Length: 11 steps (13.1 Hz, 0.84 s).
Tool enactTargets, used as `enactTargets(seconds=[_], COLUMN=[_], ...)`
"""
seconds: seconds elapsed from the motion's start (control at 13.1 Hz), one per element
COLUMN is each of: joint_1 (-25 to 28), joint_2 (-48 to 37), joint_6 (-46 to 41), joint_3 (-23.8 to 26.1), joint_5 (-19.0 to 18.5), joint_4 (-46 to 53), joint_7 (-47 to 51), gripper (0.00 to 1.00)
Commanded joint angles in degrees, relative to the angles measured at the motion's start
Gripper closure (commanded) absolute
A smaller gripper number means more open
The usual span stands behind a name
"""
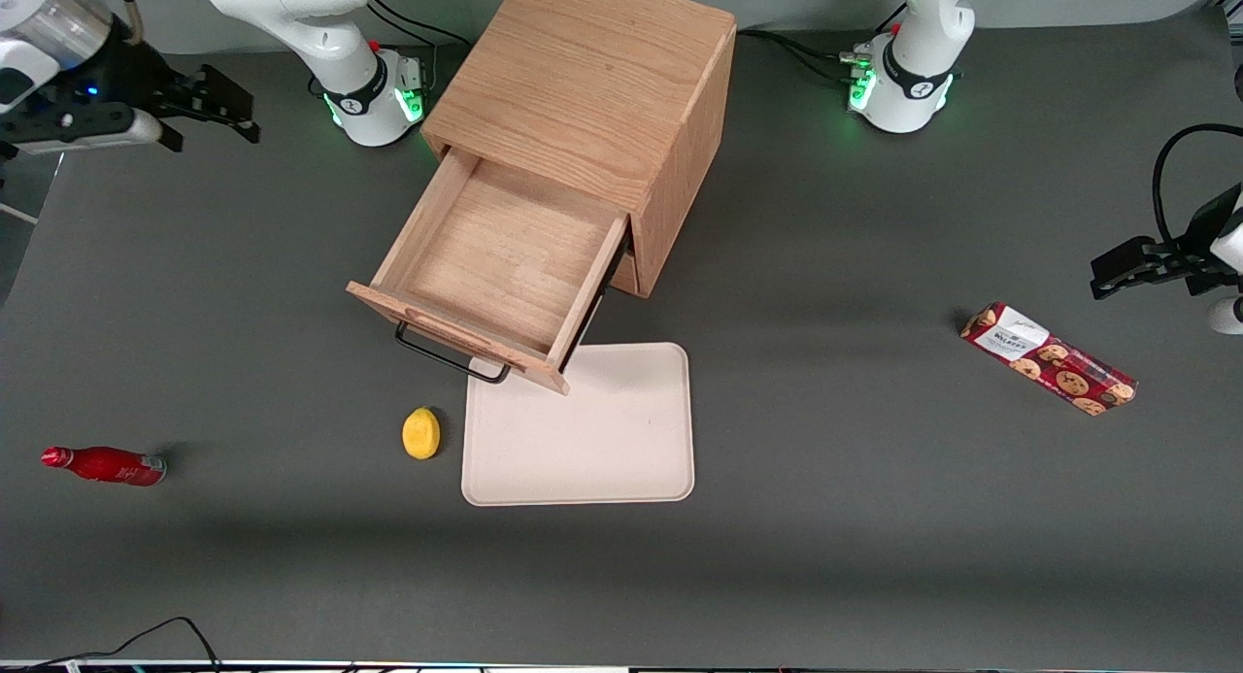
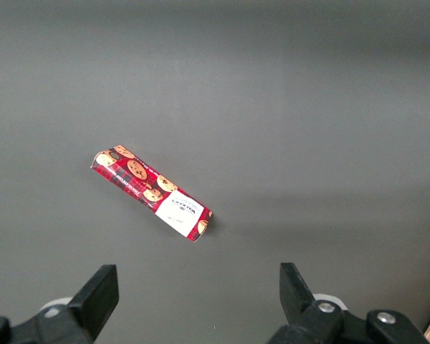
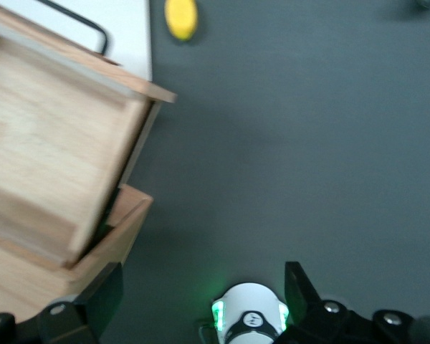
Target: Open upper drawer
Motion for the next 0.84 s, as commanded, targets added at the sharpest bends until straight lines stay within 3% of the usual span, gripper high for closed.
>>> enactTargets(seconds=[0.0,0.23,0.76], joint_1=[0.5,0.4,0.4], joint_2=[-0.9,3.3,11.2], joint_6=[2.2,2.1,-1.2], joint_3=[0.0,-0.6,-2.4], joint_5=[-4.2,-5.7,-5.0], joint_4=[-1.3,3.8,14.1], joint_7=[-0.3,-0.2,0.6], gripper=[0.00,0.00,0.00])
